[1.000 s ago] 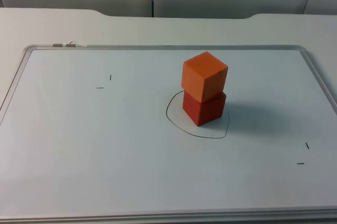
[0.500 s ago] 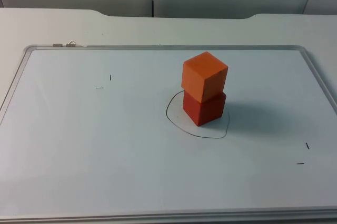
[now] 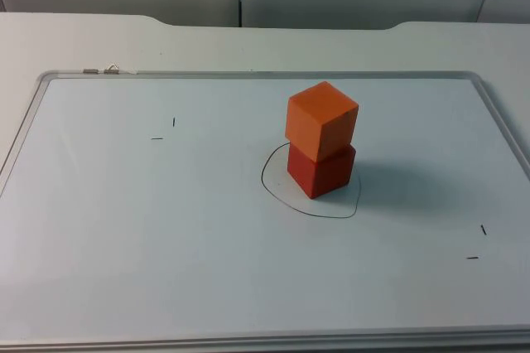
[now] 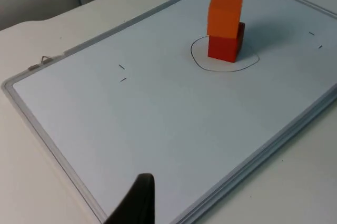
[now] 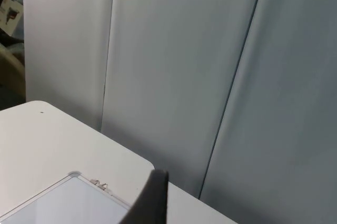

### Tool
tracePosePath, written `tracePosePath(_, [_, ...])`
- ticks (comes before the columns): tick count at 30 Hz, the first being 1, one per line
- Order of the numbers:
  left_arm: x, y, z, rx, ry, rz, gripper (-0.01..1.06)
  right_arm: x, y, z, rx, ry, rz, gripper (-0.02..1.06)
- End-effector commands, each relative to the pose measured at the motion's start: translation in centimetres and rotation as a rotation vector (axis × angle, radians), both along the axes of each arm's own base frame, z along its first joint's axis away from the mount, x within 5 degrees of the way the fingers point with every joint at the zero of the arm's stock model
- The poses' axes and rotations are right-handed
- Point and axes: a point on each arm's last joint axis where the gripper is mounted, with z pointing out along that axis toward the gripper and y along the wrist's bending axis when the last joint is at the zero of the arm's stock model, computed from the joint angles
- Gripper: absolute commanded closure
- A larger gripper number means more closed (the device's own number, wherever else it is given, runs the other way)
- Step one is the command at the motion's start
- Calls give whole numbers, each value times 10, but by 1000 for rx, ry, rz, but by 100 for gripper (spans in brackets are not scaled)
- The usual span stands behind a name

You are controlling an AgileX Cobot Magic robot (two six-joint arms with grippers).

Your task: Pick up one cube with the left hand and another cube with the right hand. First place the cube in the right hand at the target position, then stack the cube in the left hand on top.

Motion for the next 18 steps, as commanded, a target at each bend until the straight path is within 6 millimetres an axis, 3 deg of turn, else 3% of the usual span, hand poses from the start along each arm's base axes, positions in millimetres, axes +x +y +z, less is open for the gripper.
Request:
tracePosePath(1, [1, 2, -1, -14, 7, 26, 0, -1, 0, 0, 0, -1, 7, 15])
tracePosePath(18, [1, 2, -1, -12, 6, 25, 0, -1, 0, 0, -5, -5, 5, 15])
